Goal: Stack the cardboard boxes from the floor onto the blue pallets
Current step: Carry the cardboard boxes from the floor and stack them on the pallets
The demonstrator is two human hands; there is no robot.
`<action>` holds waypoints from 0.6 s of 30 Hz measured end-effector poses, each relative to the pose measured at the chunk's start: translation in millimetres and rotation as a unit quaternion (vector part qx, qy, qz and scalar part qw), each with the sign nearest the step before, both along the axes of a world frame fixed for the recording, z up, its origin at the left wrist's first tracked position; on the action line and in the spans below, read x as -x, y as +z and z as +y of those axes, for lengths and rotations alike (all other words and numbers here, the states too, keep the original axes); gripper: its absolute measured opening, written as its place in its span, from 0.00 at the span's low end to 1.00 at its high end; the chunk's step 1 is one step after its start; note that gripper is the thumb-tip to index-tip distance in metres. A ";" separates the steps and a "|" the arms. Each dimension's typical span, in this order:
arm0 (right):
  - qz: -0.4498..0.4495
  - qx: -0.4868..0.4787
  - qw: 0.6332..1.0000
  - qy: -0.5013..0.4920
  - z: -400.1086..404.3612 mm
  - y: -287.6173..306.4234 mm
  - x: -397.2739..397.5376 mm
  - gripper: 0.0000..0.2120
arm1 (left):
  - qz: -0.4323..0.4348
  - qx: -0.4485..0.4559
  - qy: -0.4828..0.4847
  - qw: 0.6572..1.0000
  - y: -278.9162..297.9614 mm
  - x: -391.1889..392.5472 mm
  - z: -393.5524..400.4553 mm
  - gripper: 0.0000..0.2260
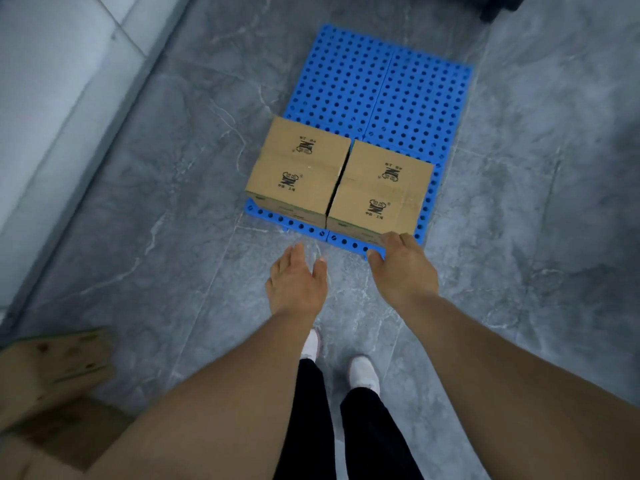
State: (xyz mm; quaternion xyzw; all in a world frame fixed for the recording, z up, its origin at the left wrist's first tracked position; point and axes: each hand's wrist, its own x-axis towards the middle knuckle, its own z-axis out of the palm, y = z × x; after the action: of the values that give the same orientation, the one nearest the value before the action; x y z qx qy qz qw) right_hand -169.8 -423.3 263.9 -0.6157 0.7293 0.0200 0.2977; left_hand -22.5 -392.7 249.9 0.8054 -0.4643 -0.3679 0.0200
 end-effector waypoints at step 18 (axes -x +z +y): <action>-0.004 0.058 0.933 0.356 66.2 159.9 -104.3 0.24 | -0.014 0.040 0.347 0.937 160.4 -64.9 168.6 0.25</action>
State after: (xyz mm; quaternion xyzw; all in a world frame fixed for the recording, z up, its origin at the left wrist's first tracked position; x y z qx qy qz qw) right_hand -65.5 -357.1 423.8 -0.8512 0.4609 0.0795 0.2380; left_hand 42.3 -224.1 410.2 0.9198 -0.1708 -0.3086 0.1719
